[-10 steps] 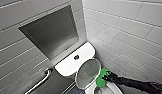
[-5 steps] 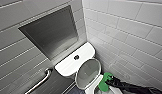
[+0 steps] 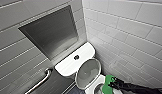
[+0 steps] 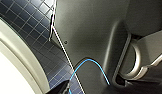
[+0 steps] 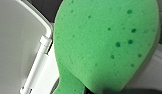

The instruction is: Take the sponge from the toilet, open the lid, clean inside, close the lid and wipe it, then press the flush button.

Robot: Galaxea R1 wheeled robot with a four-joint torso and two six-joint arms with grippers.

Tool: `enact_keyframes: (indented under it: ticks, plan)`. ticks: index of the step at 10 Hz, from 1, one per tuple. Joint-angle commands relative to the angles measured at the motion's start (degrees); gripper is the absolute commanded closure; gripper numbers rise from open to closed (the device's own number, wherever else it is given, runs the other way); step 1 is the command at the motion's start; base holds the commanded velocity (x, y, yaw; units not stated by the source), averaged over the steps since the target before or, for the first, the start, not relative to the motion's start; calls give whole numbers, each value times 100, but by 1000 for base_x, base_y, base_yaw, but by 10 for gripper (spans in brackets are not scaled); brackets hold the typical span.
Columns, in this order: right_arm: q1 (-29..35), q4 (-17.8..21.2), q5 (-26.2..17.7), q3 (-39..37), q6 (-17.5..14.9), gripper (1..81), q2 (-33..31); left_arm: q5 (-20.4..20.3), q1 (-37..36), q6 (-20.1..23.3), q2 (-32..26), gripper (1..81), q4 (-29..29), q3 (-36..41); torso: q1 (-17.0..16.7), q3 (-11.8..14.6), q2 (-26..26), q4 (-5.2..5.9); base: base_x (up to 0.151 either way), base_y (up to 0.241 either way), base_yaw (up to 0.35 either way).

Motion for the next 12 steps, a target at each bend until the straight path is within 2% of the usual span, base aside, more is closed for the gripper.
enact_keyframes:
  ticks: [1, 5, 8, 12]
  plan:
    - [343, -4, -455, 1193, 14, 811, -959, 406, 43, 45, -43, 10, -15, -56, 0, 0, 0, 0, 0, 0, 0]
    - [-131, 22, -403, 1275, 73, 811, -1153, 397, 43, 45, -52, 10, -6, -56, -2, 0, 0, 0, 0, 0, 0]
    - [-509, 59, -394, 442, 813, 811, -901, 388, 43, 45, -61, 10, -6, -56, -2, 0, 0, 0, 0, 0, 0]
    - [-958, 14, -438, 158, 813, 811, -608, 291, 43, 53, -43, 10, 2, -56, 0, 0, 0, 0, 0, 0, 0]
